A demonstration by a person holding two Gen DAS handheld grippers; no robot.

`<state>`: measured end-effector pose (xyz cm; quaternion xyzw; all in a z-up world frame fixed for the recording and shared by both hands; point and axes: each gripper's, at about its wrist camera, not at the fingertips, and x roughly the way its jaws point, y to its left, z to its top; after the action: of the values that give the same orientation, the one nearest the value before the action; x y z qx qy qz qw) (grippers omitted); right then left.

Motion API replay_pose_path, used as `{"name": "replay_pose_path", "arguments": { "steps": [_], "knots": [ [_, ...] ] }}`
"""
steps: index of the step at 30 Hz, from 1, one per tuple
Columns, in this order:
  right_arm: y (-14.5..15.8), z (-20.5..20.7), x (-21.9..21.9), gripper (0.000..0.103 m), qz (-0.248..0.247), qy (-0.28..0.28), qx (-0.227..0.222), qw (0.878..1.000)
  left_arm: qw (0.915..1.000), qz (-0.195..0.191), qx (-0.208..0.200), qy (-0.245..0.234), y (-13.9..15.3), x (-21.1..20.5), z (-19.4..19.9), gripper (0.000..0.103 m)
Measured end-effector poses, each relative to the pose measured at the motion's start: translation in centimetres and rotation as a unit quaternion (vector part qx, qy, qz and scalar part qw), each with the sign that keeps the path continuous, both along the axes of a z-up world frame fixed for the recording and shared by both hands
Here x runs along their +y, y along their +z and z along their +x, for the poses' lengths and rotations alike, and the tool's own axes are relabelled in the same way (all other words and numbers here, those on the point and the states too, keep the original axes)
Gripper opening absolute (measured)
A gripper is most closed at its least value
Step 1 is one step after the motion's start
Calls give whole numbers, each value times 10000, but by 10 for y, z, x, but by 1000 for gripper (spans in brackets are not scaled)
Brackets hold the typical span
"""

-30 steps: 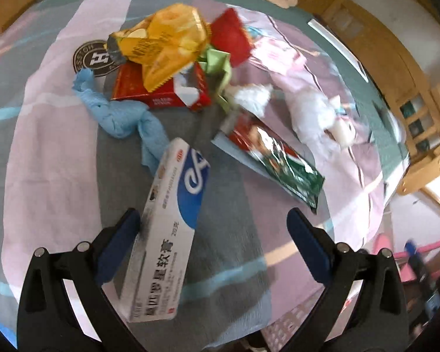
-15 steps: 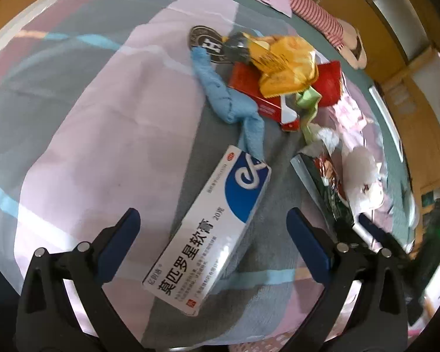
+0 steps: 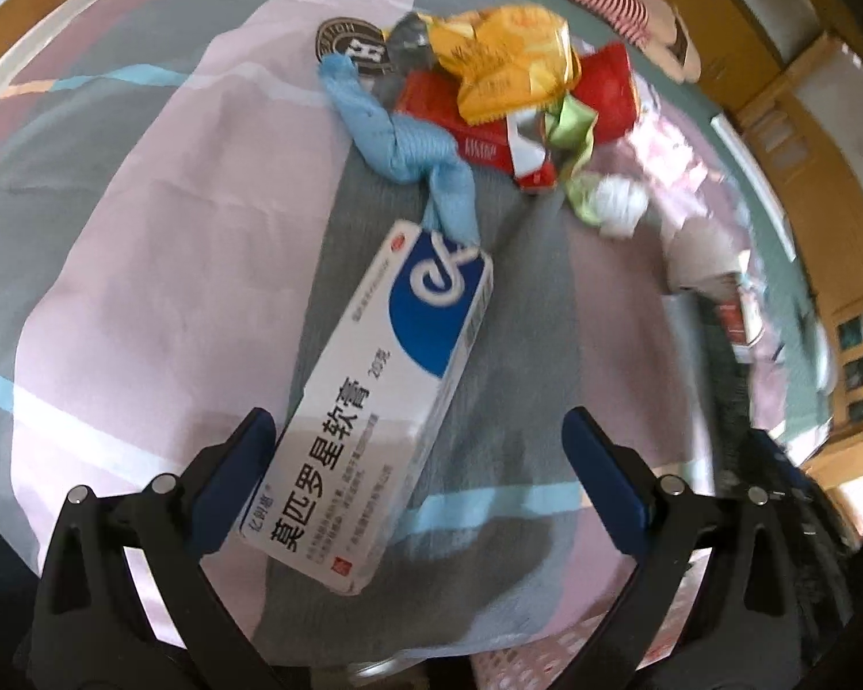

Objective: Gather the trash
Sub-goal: 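Grasp the ointment box with the left gripper while the right grasps the green wrapper, then lower the green wrapper into the white bag and open the right gripper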

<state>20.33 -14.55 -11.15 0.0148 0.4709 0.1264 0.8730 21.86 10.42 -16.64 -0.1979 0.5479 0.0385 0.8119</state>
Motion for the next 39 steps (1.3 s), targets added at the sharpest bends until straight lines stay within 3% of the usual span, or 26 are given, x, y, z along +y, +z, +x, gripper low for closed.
{"name": "replay_pose_path", "arguments": {
  "steps": [2,5,11,15,24,39],
  "knots": [
    [-3,-6,-12,27,184,-255,8,9995,9997,231,75,-92,-3,-6,0,97],
    [-10,-10,-26,27,486,-499,-11,9976,9988,463,112,-128,-6,-10,-1,85],
    [-14,-12,-30,27,421,-664,-73,9969,9977,667,9,-79,-4,-8,-6,59],
    [-8,-19,-24,27,409,-670,-268,9966,9979,623,-109,-145,1,-7,-7,50],
    [-13,-29,-24,27,571,-748,-278,9952,9886,788,-1285,-12,43,-5,-22,45],
    [-4,-34,-22,27,1059,-766,-234,9911,9858,982,-1320,-346,43,-24,-26,45]
  ]
}}
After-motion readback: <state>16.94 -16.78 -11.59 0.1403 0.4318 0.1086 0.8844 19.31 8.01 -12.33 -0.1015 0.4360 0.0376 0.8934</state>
